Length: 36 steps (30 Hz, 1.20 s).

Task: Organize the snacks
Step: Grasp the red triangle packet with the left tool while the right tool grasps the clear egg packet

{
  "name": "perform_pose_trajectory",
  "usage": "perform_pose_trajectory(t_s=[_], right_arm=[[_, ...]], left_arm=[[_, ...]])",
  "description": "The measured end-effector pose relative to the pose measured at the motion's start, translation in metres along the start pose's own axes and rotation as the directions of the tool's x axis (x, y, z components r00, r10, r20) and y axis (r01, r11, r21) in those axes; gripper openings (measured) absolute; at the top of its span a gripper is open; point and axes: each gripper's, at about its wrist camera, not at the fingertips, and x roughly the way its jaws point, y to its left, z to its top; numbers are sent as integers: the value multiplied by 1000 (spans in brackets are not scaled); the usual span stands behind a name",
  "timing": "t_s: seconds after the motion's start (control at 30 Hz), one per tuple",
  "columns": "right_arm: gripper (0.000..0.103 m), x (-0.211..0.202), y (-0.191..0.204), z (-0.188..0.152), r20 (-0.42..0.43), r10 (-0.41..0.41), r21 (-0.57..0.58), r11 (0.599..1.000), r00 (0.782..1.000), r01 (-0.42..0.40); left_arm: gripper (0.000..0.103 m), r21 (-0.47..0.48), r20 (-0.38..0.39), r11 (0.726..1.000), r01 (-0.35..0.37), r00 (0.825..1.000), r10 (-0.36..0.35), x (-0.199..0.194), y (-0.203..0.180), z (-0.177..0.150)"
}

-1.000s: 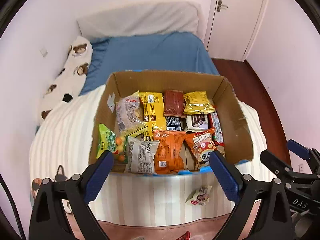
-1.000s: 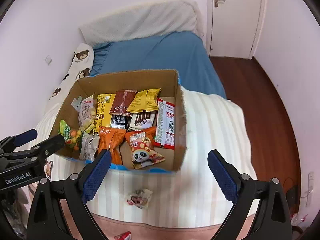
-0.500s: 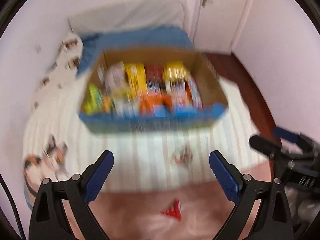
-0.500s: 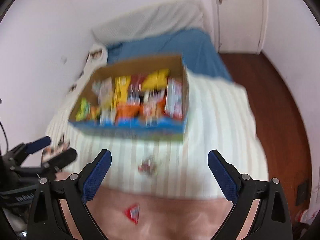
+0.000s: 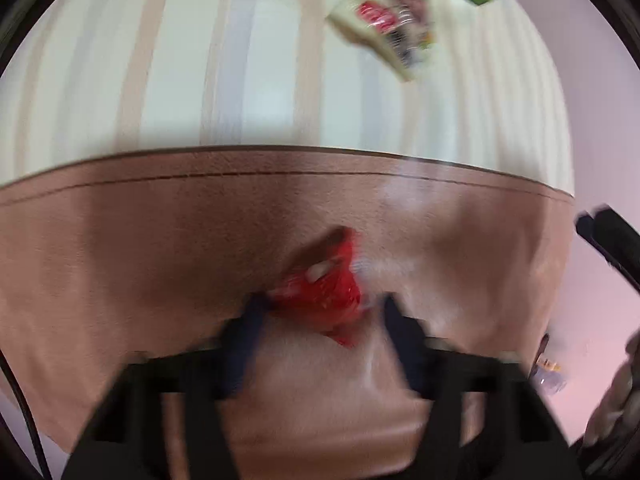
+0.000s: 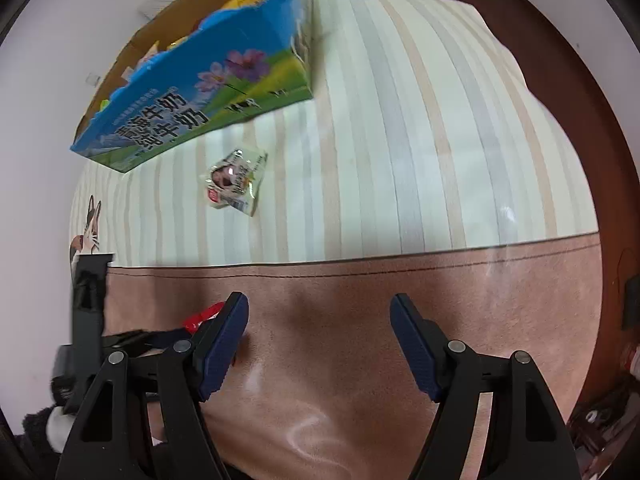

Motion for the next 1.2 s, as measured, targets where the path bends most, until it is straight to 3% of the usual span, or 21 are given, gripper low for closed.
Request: perform_pose_trajectory(t_s=[0.13, 0.27, 0.57, 0.73, 0.83, 1.07, 1.1, 1.17, 1.2], right_arm=[[76, 10, 2, 7, -1, 12, 13, 1000, 1000, -12], [76, 23, 19, 30, 4, 54, 24, 998, 999, -54], [76, 81, 65, 97, -5, 151, 71, 986, 989, -150], [76, 117, 84, 109, -53, 80, 61, 995, 995, -76], [64, 121, 93, 106, -47, 30, 6, 1000, 998, -29], [60, 111, 91, 67, -103, 42, -65, 997, 994, -49], [60, 110, 90, 59, -118, 48, -72, 996, 992, -56], [60, 109, 88, 38, -157, 57, -82, 994, 986, -70], [60, 109, 87, 31, -172, 60, -81, 994, 983, -75]], left_arm=[[41, -66, 30, 997, 29, 999, -27, -2, 4, 2], [39, -69, 100, 997, -27, 994, 34, -23, 12, 6], [39, -260, 196, 964, -62, 974, 115, -64, 85, 32], [39, -301, 170, 953, 16, 985, 38, -60, 105, 31], [41, -295, 151, 954, 56, 988, -12, -60, 112, 27], [44, -303, 154, 936, 179, 978, -137, -67, 124, 9], [46, -302, 159, 933, 195, 975, -152, -70, 124, 7], [62, -291, 162, 932, 215, 971, -174, -75, 122, 4], [63, -283, 162, 933, 222, 970, -182, -76, 120, 4]])
